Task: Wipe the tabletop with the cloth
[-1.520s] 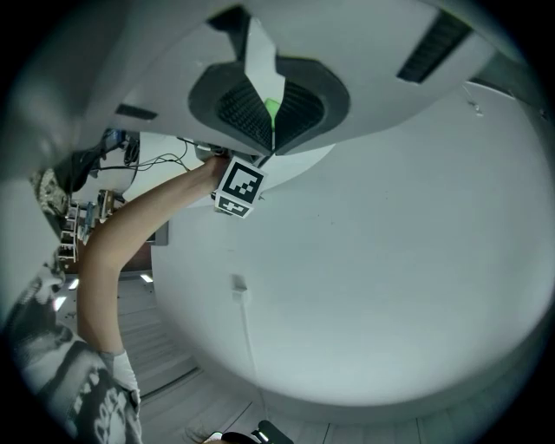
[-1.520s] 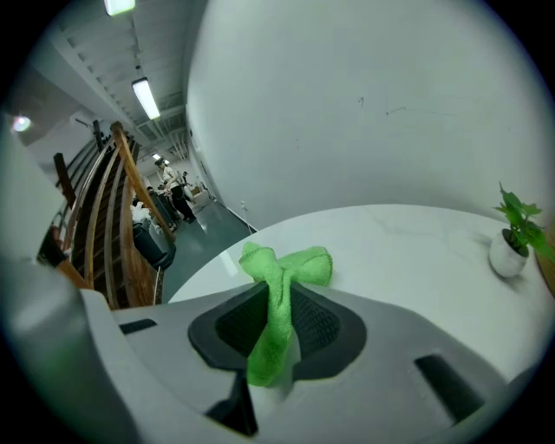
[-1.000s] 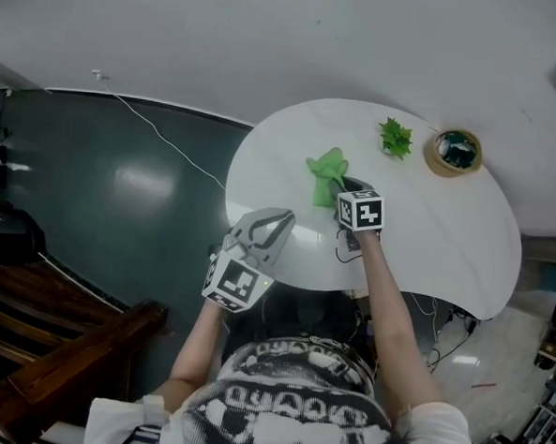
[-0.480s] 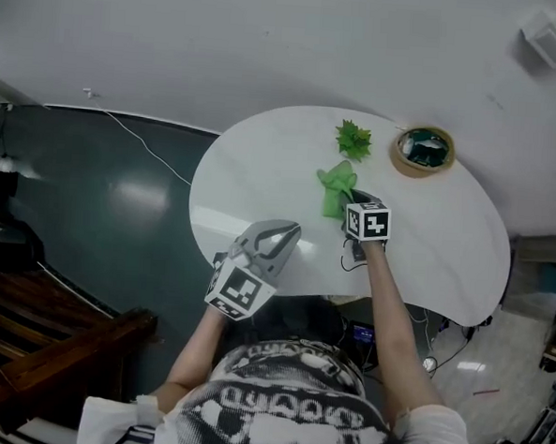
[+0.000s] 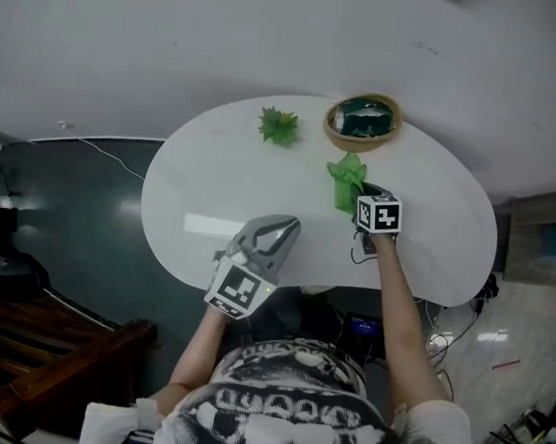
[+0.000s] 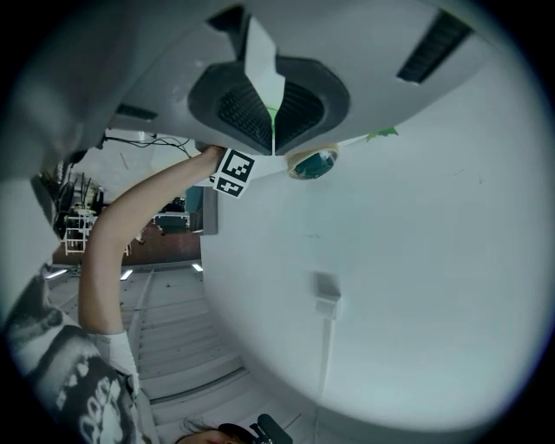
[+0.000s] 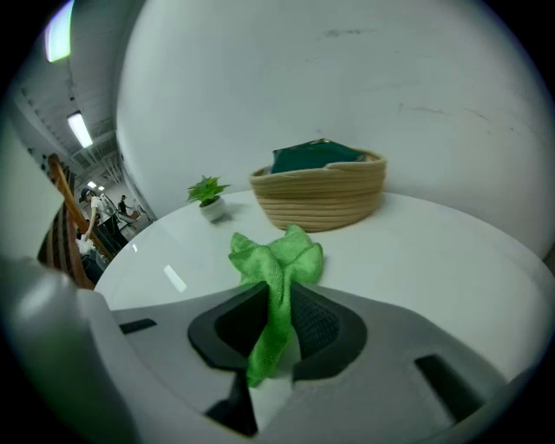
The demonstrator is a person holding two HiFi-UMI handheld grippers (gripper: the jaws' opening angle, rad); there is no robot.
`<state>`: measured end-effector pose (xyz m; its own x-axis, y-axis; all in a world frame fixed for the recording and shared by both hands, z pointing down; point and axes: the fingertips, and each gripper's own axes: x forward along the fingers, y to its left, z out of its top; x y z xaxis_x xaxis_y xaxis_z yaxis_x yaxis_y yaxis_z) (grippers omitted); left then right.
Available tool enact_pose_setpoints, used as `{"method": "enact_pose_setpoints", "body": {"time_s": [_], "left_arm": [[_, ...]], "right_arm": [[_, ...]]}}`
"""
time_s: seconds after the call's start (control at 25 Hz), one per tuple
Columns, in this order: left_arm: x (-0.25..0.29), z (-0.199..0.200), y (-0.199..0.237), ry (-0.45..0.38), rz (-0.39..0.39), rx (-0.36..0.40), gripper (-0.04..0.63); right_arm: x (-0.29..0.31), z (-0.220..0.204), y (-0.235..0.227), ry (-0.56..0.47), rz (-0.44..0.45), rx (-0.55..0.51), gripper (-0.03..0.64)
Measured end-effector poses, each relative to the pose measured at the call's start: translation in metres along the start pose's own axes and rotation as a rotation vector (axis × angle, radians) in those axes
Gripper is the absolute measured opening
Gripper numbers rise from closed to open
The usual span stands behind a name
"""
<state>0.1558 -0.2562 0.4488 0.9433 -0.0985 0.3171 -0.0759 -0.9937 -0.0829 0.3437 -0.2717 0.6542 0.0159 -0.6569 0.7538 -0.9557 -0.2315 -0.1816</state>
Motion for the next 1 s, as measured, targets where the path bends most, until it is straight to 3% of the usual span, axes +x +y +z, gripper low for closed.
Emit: {"method": "enact_pose_setpoints", "body": {"time_s": [0.52, 1.0], "left_arm": [[0.103, 0.035, -0.090, -0.003, -0.093, 0.033, 0.009], [0.130, 0.045, -0.120, 0.023, -0.115, 0.059, 0.009]], "right_arm": [[-0.089, -0.052, -0.202, -0.012, -0.173, 0.105, 0.078], [-0.146, -0.093, -0.313, 0.001, -0.300, 0.153, 0.080]]}}
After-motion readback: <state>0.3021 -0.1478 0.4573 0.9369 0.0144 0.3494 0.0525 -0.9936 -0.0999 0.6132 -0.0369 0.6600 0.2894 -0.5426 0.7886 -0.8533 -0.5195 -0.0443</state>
